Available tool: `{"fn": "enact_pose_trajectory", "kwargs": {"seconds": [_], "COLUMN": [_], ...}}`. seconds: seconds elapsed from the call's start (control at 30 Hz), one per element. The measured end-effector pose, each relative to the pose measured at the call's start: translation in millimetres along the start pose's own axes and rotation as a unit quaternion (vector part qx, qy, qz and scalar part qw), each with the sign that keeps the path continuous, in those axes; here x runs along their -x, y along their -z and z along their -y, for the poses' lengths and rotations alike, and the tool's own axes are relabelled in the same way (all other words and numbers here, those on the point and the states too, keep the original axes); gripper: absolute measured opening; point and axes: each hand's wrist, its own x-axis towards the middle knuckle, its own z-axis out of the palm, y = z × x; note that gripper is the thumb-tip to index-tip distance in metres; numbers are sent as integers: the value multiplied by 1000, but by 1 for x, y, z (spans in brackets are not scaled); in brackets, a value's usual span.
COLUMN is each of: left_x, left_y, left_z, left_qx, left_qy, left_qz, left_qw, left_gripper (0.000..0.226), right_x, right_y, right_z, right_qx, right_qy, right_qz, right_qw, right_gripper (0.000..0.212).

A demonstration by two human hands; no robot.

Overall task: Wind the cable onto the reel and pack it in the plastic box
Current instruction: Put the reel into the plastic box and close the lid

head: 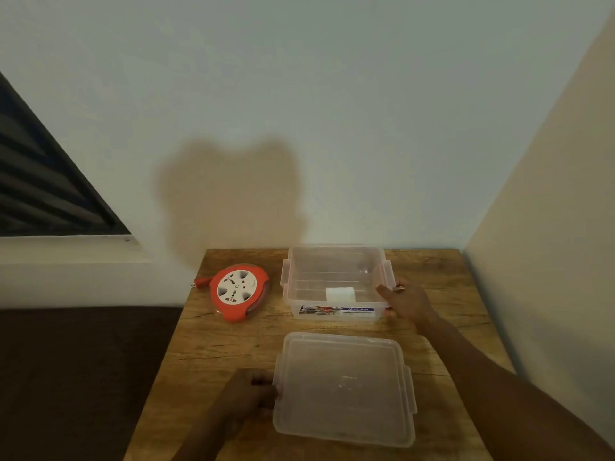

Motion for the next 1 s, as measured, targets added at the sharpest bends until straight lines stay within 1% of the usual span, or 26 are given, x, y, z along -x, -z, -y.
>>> {"fn": "enact_pose_trajectory", "kwargs": {"seconds": [0.13,0.23,0.4,0.53,0.6,0.67,0.8,1.0], "left_x": [-3,-3,-3,-10,-14,-19,-23,-26], "left_y": [-5,-5,-8,-13,-16,-18,-20,-28], "left_z": [5,10,17,22,25,29,33,30], "left_qx": [-12,-10,-14,-35,-63,-118,-256,-334], "left_qy": [3,6,-1,-5,-6,-9,-54,-101], "left_qz": [-36,-47,-66,-96,-115,-134,-171,-182], "left_qw": [999,999,998,995,991,984,950,919], "left_gripper": [22,21,22,22,20,15,12,20], "right_x": [1,2,2,4,6,10,19,29], "right_y": [2,2,-2,-4,-5,-6,-7,-7], "right_z": [-5,-6,-5,-8,-11,-14,-16,-17], "right_qx": [-5,-14,-20,-28,-28,-26,-5,9], "right_qy": [1,1,9,13,11,14,28,35], "right_qz": [0,10,12,15,12,4,-3,-10], "right_qw": [1000,1000,1000,999,999,1000,1000,999], "right_gripper": [41,46,42,37,36,37,37,41]}}
